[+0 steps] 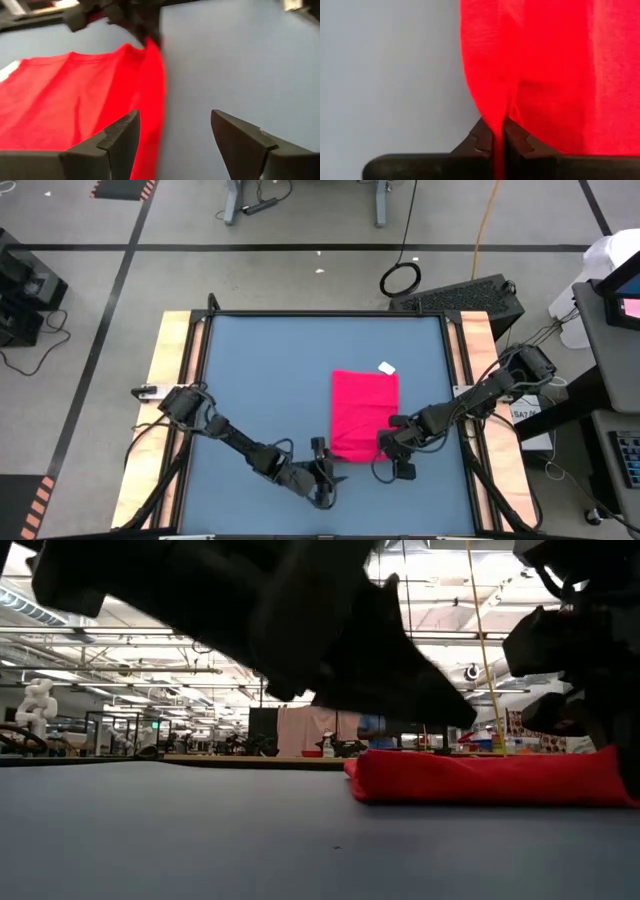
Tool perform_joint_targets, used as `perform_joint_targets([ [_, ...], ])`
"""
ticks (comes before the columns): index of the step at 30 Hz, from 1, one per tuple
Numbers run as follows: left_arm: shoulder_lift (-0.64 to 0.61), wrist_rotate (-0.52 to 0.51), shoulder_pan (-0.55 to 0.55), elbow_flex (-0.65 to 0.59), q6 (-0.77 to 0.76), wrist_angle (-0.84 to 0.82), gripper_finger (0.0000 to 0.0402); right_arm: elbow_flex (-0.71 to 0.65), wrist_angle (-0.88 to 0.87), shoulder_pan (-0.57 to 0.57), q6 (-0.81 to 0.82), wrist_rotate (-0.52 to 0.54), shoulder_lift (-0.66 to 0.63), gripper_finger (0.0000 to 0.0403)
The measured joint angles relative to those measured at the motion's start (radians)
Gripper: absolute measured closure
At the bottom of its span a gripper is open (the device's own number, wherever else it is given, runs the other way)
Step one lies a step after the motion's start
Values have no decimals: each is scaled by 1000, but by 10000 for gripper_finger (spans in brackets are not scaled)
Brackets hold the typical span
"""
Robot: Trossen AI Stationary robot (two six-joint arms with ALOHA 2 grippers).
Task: Roll towel
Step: Roll the red towel
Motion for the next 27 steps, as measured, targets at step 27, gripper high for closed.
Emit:
perform_joint_targets([
  [27, 71, 97, 114, 4, -34, -98, 274, 5, 24, 15, 6, -17, -2, 374],
])
